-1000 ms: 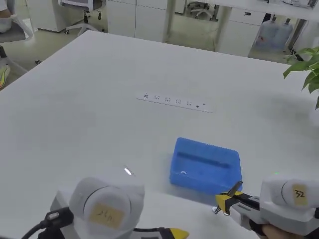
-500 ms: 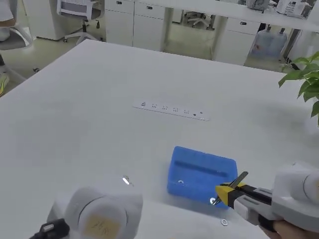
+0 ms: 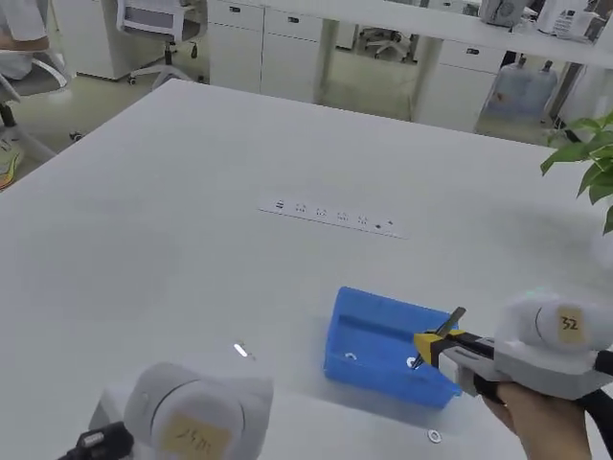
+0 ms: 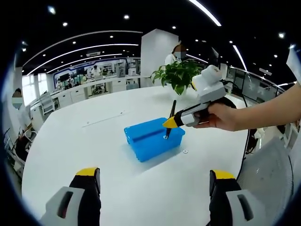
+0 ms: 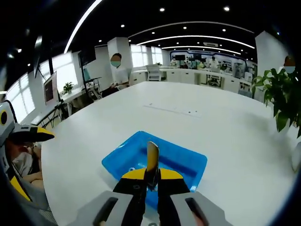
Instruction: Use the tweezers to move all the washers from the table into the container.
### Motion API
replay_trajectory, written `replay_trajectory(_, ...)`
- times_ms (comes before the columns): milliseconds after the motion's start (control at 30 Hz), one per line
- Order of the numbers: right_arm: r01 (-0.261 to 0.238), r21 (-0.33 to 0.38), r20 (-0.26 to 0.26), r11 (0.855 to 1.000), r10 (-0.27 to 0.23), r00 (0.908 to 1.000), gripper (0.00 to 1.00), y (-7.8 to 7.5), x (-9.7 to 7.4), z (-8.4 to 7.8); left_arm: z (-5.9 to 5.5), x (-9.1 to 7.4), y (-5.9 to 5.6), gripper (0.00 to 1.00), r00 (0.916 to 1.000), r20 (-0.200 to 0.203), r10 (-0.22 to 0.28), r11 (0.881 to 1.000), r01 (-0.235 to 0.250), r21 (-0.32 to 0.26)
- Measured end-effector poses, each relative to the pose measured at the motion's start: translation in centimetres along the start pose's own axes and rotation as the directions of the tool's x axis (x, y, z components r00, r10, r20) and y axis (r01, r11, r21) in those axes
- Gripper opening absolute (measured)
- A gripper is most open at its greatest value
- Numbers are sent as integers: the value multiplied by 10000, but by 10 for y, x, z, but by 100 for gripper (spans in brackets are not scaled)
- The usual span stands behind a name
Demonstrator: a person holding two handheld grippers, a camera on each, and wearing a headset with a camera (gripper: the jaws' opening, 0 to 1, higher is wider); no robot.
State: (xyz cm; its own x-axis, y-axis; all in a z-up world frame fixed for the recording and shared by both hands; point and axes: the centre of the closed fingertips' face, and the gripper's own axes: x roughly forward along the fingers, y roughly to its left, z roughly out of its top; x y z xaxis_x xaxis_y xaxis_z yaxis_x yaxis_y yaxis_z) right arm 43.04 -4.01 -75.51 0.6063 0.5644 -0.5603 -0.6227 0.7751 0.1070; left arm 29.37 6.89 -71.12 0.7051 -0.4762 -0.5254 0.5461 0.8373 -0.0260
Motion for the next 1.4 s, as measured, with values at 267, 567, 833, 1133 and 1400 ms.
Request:
replay_trajectory(267, -188, -449, -877, 9988, 148, 9960, 4, 5, 13, -22, -3, 0, 2, 99, 9999, -139, 98, 9999, -98, -50)
replay_trajectory(567, -130, -538, -873, 9985, 82, 9962, 4, 5, 14, -24, -3, 1, 1, 99, 9998, -184, 40, 10000, -41, -25)
replay_trajectory(833, -12, -290, -267, 9996, 5, 9996, 5, 5, 0, -7, 0, 0, -1, 99, 9999, -137, -3, 10000, 3, 19)
replay_trajectory(1133, -54, -176, 729, 9998, 66, 9973, 4, 9, -43, 16, 3, 1, -6, 99, 9999, -141, -89, 9997, 93, 239)
replay_trajectory(1400, -18, 167, 1021, 9999, 1, 9948, 4, 11, -75, 8, 7, 0, -10, 99, 9998, -58, -168, 9994, 170, 313)
